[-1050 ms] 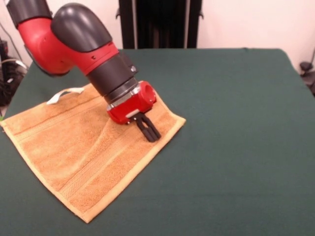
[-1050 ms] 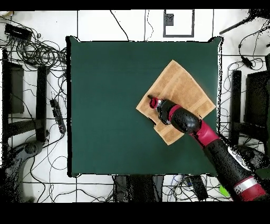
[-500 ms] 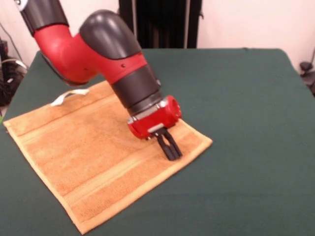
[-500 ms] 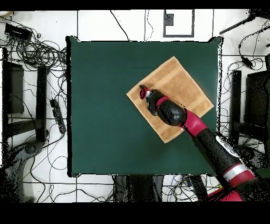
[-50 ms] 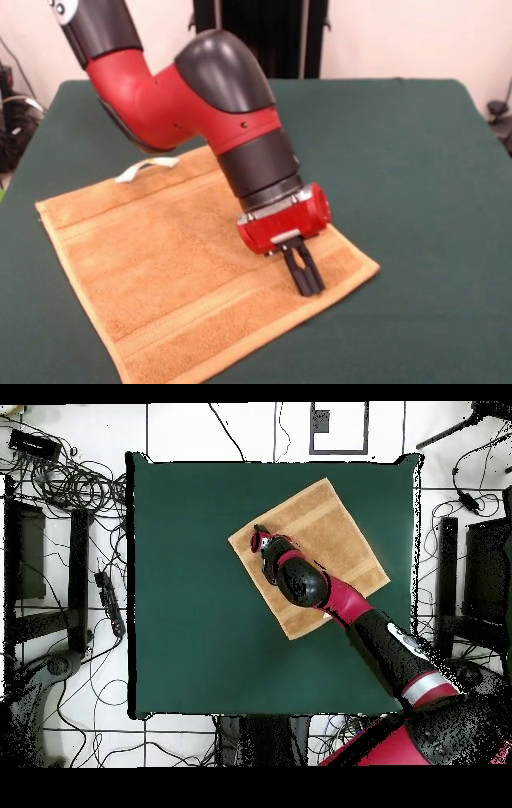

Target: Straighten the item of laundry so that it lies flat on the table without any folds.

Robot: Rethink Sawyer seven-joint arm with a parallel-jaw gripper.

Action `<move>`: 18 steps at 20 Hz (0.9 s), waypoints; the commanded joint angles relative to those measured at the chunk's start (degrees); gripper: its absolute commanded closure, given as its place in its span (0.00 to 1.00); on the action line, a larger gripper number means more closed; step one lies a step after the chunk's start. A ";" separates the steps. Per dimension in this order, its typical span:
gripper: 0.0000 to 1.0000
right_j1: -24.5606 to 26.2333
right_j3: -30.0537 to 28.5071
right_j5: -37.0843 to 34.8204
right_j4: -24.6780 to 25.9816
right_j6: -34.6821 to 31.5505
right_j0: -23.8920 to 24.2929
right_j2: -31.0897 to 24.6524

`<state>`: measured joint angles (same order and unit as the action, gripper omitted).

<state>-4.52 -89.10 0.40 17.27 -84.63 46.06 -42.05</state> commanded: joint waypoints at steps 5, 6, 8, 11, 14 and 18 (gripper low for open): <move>1.00 6.34 7.67 0.25 -7.44 -12.44 -7.99 11.68; 1.00 5.63 7.55 0.26 -8.20 -12.82 -8.93 12.84; 1.00 3.65 7.63 0.35 -10.42 -13.90 -12.00 16.55; 1.00 1.31 8.50 1.18 -16.78 -17.10 -18.74 24.49; 1.00 0.32 9.87 0.62 -24.61 -18.76 -25.34 31.40; 1.00 -0.69 11.89 -3.19 -34.27 -19.08 -32.93 37.75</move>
<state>-13.93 -83.60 1.42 -5.30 -85.01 23.20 -20.25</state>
